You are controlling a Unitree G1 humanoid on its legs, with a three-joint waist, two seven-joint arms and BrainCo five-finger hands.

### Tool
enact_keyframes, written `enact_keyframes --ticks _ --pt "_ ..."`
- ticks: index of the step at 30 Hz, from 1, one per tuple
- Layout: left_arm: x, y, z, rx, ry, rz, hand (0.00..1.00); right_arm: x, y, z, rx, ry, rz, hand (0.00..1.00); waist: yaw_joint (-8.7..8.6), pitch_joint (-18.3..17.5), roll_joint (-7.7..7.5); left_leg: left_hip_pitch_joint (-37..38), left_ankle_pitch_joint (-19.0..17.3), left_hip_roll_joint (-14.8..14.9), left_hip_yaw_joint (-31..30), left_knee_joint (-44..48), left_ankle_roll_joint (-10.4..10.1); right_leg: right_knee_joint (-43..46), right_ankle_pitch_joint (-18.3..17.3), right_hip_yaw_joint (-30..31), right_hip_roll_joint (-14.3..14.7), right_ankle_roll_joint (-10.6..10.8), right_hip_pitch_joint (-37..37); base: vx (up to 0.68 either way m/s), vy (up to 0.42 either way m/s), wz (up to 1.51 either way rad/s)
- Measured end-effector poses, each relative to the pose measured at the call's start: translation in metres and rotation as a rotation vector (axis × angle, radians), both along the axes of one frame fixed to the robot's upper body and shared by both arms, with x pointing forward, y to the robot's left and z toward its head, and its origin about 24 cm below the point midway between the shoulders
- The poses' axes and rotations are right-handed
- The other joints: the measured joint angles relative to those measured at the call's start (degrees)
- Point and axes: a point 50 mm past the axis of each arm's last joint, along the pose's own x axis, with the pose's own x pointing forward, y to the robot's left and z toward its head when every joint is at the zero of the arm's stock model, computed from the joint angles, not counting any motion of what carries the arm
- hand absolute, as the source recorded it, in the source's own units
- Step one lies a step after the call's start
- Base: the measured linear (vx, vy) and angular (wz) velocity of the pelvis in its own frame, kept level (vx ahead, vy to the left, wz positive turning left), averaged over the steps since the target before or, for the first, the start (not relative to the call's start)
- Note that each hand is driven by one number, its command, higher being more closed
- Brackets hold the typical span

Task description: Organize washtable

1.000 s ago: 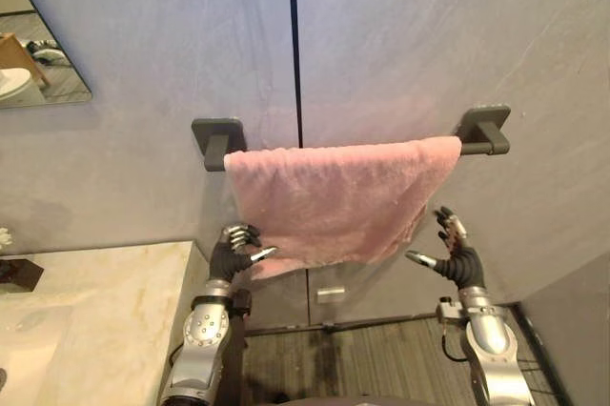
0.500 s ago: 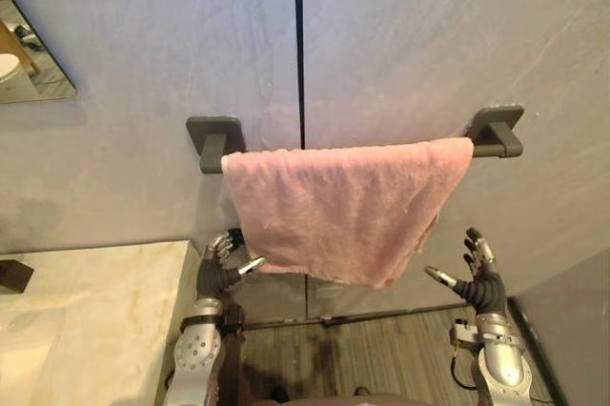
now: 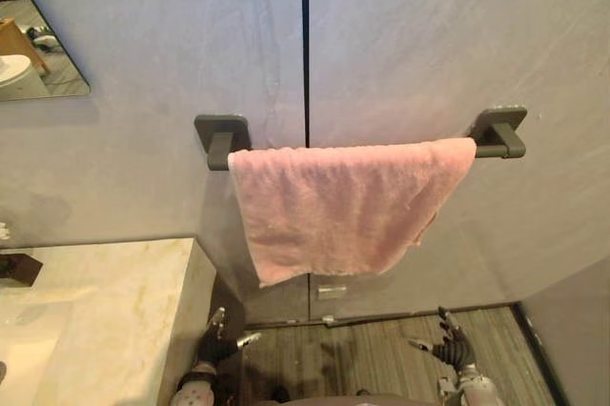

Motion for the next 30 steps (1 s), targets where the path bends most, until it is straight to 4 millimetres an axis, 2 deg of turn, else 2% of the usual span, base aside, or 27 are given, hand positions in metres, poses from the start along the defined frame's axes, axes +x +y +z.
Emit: enact_keyframes --ticks 5,8,10,11,12,13,14,15,16,17,18,19,20,21,22,23,24,27,28,30 --pt "-0.004 0.0 -0.006 0.001 0.035 0.011 0.0 -0.005 0.003 -0.006 0.001 0.047 0.016 0.0 0.85 -0.2 -0.07 -1.4 -0.2 0.1 0.4 1.1 -0.1 0.4 0.0 0.2 0.0 0.0 -1.1 -0.02 -0.015 -0.01" --pt "0.009 0.002 -0.001 0.007 -0.002 0.023 0.0 0.014 0.015 -0.002 0.013 0.006 0.071 0.0 1.51 0.1 -0.37 -10.2 -3.0 1.0 0.9 9.4 0.0 4.1 0.0 0.7 0.0 0.0 -7.4 -0.08 -0.029 -0.04" --pt "0.019 0.003 0.002 0.012 -0.027 0.04 0.0 0.024 0.02 0.001 0.02 -0.023 0.084 0.0 2.38 0.6 0.43 -16.0 -5.4 3.1 0.9 16.4 0.2 7.6 -0.1 2.2 1.3 0.4 -11.2 -0.09 -0.014 -0.09" --pt "0.024 0.004 0.003 0.009 -0.042 0.059 0.0 0.028 0.023 0.001 0.023 -0.03 0.094 0.0 3.0 1.1 0.93 -17.6 -5.9 4.2 0.6 18.1 0.5 16.7 -3.6 3.7 2.0 0.5 -14.2 -0.09 -0.037 0.23" --pt "0.024 0.003 0.003 0.013 -0.043 0.062 0.0 0.026 0.025 0.001 0.027 -0.028 0.101 0.0 2.57 1.1 0.94 -18.5 -5.9 4.3 -0.9 19.2 0.5 28.4 -7.0 5.1 1.4 2.0 -15.8 -0.05 -0.051 0.44" --pt "0.024 0.004 0.003 0.015 -0.042 0.065 0.0 0.023 0.027 0.0 0.032 -0.024 0.098 0.0 2.66 1.0 0.9 -19.2 -5.9 4.3 -1.8 20.2 0.5 33.9 -8.3 6.4 0.9 3.1 -15.7 -0.03 -0.142 0.61" --pt "0.023 0.004 0.003 0.019 -0.041 0.072 0.0 0.02 0.03 -0.001 0.043 -0.016 0.097 0.0 2.92 0.4 0.08 -20.2 -5.6 4.2 -2.9 21.7 0.0 39.0 -9.3 9.1 0.4 4.4 -14.8 -0.04 -0.218 0.57" --pt "0.022 0.005 0.003 0.022 -0.04 0.078 0.0 0.02 0.032 -0.001 0.056 -0.02 0.089 0.0 3.51 0.0 -0.97 -22.3 -5.2 4.0 -3.2 23.7 -0.6 39.2 -9.9 11.9 -0.5 5.3 -12.5 -0.06 -0.249 0.47" --pt "0.023 0.005 0.003 0.023 -0.042 0.085 0.0 0.021 0.032 0.0 0.057 -0.03 0.084 0.0 4.35 0.0 -1.63 -23.8 -5.1 4.0 -3.1 25.4 -0.8 36.0 -10.5 13.4 -1.0 5.1 -10.4 -0.14 -0.302 0.42" --pt "0.023 0.004 0.003 0.02 -0.045 0.099 0.0 0.027 0.03 0.004 0.052 -0.053 0.077 0.0 4.9 0.2 -2.55 -25.7 -4.5 4.1 -3.2 27.1 -1.5 29.3 -14.9 14.3 -0.7 4.0 -6.1 -0.25 -0.329 0.32" --pt "0.024 0.0 0.003 0.007 -0.049 0.118 0.0 0.032 0.026 0.008 0.045 -0.079 0.067 0.0 5.84 1.0 -1.31 -26.9 -3.2 5.3 -4.2 27.1 -3.3 24.5 -17.6 13.4 0.2 2.4 -4.2 -0.29 -0.339 0.32" --pt "0.024 -0.006 0.002 -0.01 -0.053 0.122 0.0 0.034 0.024 0.009 0.042 -0.088 0.06 0.0 5.93 1.4 -0.53 -27.6 -1.9 6.1 -5.0 26.4 -4.0 22.6 -18.6 12.5 1.0 1.3 -3.8 -0.37 -0.338 0.45" --pt "0.025 -0.012 0.003 -0.03 -0.063 0.127 0.0 0.038 0.022 0.011 0.036 -0.099 0.057 0.0 5.83 1.6 0.68 -29.0 1.3 7.0 -6.4 24.7 -4.4 21.0 -19.9 10.2 2.6 -0.9 -3.9 -0.42 -0.353 0.83" --pt "0.029 -0.019 0.005 -0.059 -0.082 0.133 0.0 0.04 0.018 0.013 0.024 -0.107 0.046 0.0 5.28 2.8 2.45 -29.3 6.8 8.4 -7.0 20.2 -4.8 20.4 -20.0 7.3 4.7 -3.1 -4.5 -0.56 -0.37 1.03" --pt "0.032 -0.022 0.006 -0.07 -0.092 0.129 0.0 0.038 0.015 0.012 0.018 -0.1 0.041 0.0 4.9 3.6 2.43 -28.6 7.9 9.1 -5.9 17.1 -4.4 20.3 -19.2 5.0 5.2 -4.5 -5.2 -0.46 -0.275 1.27" --pt "0.03 -0.025 0.006 -0.077 -0.088 0.124 0.0 0.035 0.015 0.009 0.025 -0.084 0.028 0.0 4.39 3.8 2.51 -27.9 7.2 9.2 -3.0 18.3 -4.5 20.6 -18.5 1.9 5.3 -5.8 -5.3 -0.44 -0.293 1.27" --pt "0.029 -0.024 0.007 -0.084 -0.094 0.131 0.0 0.03 0.012 0.007 0.031 -0.071 -0.001 0.0 4.14 3.9 1.96 -27.4 3.9 8.6 0.0 22.6 -4.1 21.0 -17.9 -0.8 4.7 -6.8 -6.1 -0.3 -0.245 1.19" --pt "0.034 -0.023 0.014 -0.077 -0.131 0.124 0.0 0.029 0.01 0.007 0.032 -0.069 -0.01 0.0 3.99 4.2 1.17 -27.3 -0.8 8.8 2.8 30.1 -2.8 20.6 -15.8 -4.8 3.4 -7.8 -8.0 -0.26 -0.156 0.95" --pt "0.038 -0.022 0.018 -0.073 -0.155 0.112 0.0 0.025 0.01 0.004 0.036 -0.053 -0.013 0.0 3.49 4.2 1.1 -25.6 -4.4 10.2 5.1 34.5 -2.5 18.5 -13.9 -8.5 2.7 -8.1 -7.9 -0.23 -0.066 1.08" --pt "0.043 -0.021 0.02 -0.066 -0.167 0.101 0.0 0.019 0.008 -0.002 0.044 -0.014 -0.03 0.0 3.22 4.0 1.11 -20.6 -7.2 12.8 8.6 35.2 -1.3 16.5 -12.0 -12.8 2.1 -8.0 -7.7 -0.23 -0.009 1.29"
